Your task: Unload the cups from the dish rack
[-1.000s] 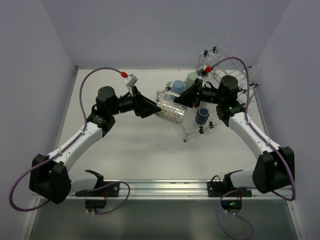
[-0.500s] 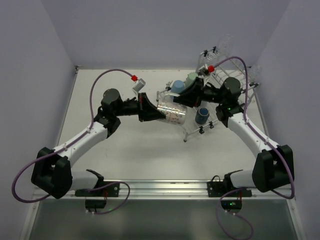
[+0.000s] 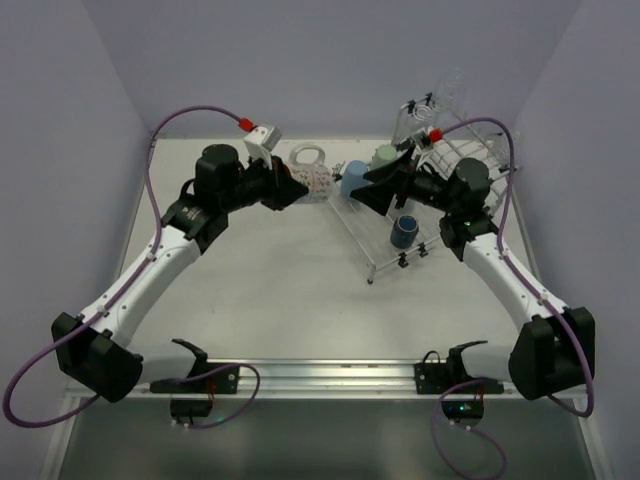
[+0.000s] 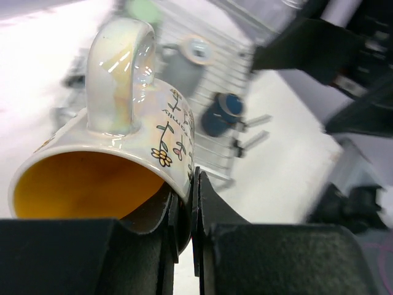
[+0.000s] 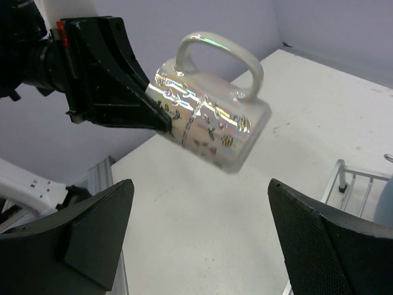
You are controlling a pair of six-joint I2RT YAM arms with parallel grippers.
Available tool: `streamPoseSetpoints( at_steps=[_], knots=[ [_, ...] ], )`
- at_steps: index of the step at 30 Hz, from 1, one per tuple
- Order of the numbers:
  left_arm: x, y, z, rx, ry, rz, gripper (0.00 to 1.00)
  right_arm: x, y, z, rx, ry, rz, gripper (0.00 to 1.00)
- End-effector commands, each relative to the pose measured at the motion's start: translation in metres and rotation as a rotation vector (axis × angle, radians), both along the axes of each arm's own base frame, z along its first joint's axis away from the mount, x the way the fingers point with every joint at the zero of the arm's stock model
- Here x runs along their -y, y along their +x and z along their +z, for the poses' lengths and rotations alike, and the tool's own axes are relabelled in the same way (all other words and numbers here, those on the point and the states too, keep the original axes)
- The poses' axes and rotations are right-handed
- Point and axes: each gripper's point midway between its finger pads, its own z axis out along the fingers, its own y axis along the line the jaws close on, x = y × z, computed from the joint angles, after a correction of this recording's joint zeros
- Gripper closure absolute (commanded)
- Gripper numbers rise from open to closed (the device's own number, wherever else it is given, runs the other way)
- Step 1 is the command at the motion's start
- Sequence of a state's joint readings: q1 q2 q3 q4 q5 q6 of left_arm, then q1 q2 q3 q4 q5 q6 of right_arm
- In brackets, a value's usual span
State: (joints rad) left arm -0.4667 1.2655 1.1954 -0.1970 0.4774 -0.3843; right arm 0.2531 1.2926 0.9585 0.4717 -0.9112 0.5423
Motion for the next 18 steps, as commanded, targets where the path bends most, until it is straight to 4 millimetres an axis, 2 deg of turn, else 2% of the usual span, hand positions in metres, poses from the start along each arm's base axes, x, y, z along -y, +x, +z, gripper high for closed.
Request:
streamPoseSetpoints(
  at_steps=[1, 2, 3, 5, 6, 7, 8, 9, 10, 12, 13, 15, 16, 18],
  knots=[
    [-0.053, 0.048, 0.032, 0.159, 0.187, 0.320, 1.00, 0.018, 0.014, 0.011, 0.022, -0.021, -0.189, 0.07],
    [-0.060, 0.059, 0.040, 0.166, 0.211, 0.376, 1.00, 0.022, 0.014, 0.013, 0.013, -0.016, -0.220, 0.06],
    [-0.075, 0.071, 0.034, 0.154, 0.270, 0.469, 1.00, 0.028, 0.020, 0.008, -0.020, -0.020, -0.279, 0.06],
    [-0.080, 0.098, 0.008, 0.092, 0.380, 0.522, 1.00, 0.035, 0.023, 0.003, -0.043, -0.027, -0.335, 0.06],
    [-0.093, 0.105, -0.005, 0.051, 0.461, 0.576, 1.00, 0.040, 0.024, -0.002, -0.075, -0.041, -0.377, 0.06],
    [-0.092, 0.127, -0.017, 0.023, 0.513, 0.596, 1.00, 0.043, 0.024, -0.006, -0.091, -0.049, -0.399, 0.06],
    [-0.094, 0.136, -0.026, 0.001, 0.547, 0.608, 1.00, 0.047, 0.023, -0.012, -0.112, -0.071, -0.417, 0.06],
    [-0.101, 0.140, -0.037, -0.038, 0.603, 0.624, 1.00, 0.051, 0.022, -0.009, -0.101, -0.078, -0.445, 0.06],
    [-0.103, 0.161, -0.044, -0.052, 0.645, 0.648, 1.00, 0.054, 0.022, -0.010, -0.098, -0.089, -0.457, 0.06],
    [-0.118, 0.172, -0.062, -0.100, 0.742, 0.690, 1.00, 0.060, 0.019, -0.011, -0.090, -0.113, -0.483, 0.06],
    [-0.125, 0.189, -0.073, -0.123, 0.771, 0.710, 1.00, 0.063, 0.019, -0.011, -0.088, -0.121, -0.500, 0.06],
    [-0.136, 0.198, -0.087, -0.156, 0.810, 0.722, 1.00, 0.066, 0.016, -0.011, -0.077, -0.136, -0.512, 0.05],
    [-0.149, 0.208, -0.096, -0.176, 0.824, 0.745, 1.00, 0.067, 0.015, -0.007, -0.069, -0.135, -0.516, 0.05],
    [-0.160, 0.215, -0.106, -0.213, 0.825, 0.752, 1.00, 0.069, 0.012, -0.006, -0.066, -0.145, -0.518, 0.05]
  ],
)
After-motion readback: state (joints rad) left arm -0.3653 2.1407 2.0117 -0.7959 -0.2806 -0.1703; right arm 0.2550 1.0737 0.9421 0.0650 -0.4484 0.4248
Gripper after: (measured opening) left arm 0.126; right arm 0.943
